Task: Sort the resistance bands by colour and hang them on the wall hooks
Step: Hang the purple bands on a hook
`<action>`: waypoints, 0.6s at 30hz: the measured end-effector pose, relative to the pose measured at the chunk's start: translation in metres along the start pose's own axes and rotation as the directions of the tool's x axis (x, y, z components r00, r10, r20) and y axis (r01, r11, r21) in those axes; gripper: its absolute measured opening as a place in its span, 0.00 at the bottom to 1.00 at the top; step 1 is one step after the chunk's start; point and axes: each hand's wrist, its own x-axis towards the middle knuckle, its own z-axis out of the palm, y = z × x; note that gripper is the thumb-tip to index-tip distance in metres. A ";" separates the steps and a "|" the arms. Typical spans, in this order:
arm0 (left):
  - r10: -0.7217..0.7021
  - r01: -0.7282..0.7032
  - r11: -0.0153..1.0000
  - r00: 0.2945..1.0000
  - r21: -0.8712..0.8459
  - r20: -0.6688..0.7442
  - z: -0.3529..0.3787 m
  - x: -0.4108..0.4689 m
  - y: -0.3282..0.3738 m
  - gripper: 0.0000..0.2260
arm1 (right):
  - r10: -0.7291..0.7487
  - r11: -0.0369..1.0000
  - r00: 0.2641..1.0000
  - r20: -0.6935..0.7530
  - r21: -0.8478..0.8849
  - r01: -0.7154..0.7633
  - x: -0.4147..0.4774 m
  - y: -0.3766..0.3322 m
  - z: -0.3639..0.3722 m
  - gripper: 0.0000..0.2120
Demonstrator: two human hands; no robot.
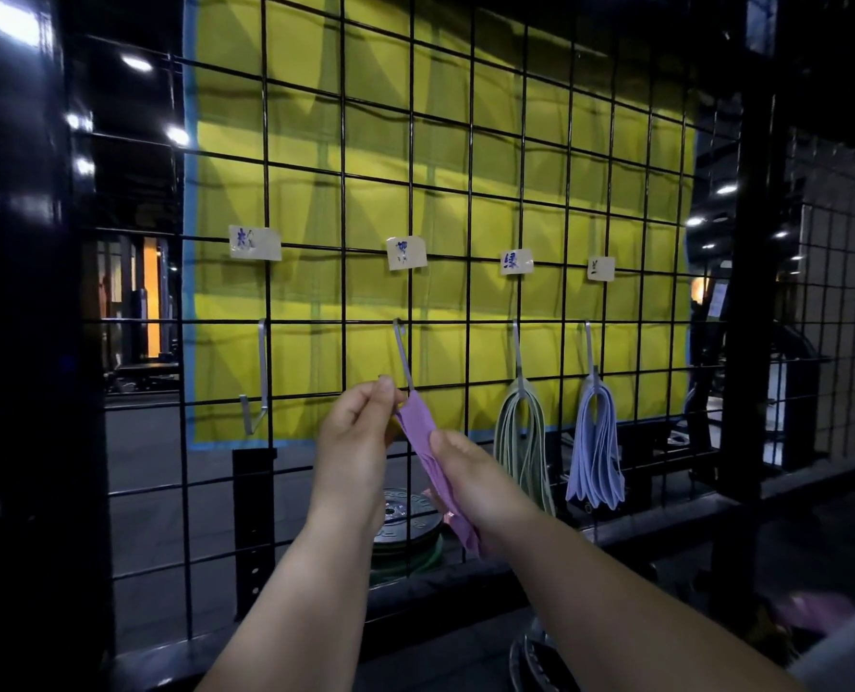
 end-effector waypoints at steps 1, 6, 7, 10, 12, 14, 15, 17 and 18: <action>0.001 -0.001 1.000 1.000 0.006 -0.004 0.000 0.000 -0.001 0.11 | -0.002 1.000 1.000 -0.011 -0.020 0.001 -0.002 0.002 0.001 0.17; 0.025 -0.025 1.000 0.999 0.010 -0.044 0.004 0.001 -0.003 0.09 | -0.010 0.998 1.000 -0.009 -0.064 0.009 -0.005 0.003 0.004 0.16; 0.036 -0.035 0.999 0.998 0.022 -0.048 0.005 0.000 -0.003 0.07 | 0.000 1.000 1.000 0.007 0.000 0.000 -0.007 0.002 0.005 0.14; 0.044 -0.043 0.996 0.999 0.084 -0.019 0.007 -0.008 -0.008 0.11 | 0.035 0.968 0.994 0.101 0.245 -0.059 -0.011 0.006 0.005 0.14; -0.017 0.016 0.994 1.000 0.112 0.007 0.006 -0.012 -0.018 0.25 | 0.047 0.956 0.988 0.145 0.281 -0.086 -0.016 0.009 0.005 0.16; -0.057 0.053 0.983 0.998 0.174 0.017 0.005 -0.018 -0.027 0.23 | 0.073 0.933 0.981 0.180 0.337 -0.131 -0.019 0.014 0.005 0.17; -0.056 0.052 0.974 0.998 0.219 0.011 0.005 -0.020 -0.032 0.16 | 0.073 0.914 0.977 0.199 0.378 -0.146 -0.020 0.017 0.005 0.18; -0.009 0.017 0.948 1.000 0.318 -0.028 0.004 -0.023 -0.039 0.02 | 0.067 0.886 0.970 0.232 0.434 -0.165 -0.025 0.019 0.004 0.20; 0.015 0.005 0.933 0.999 0.359 -0.051 0.003 -0.024 -0.044 0.04 | 0.080 0.882 0.968 0.238 0.436 -0.180 -0.027 0.019 0.004 0.20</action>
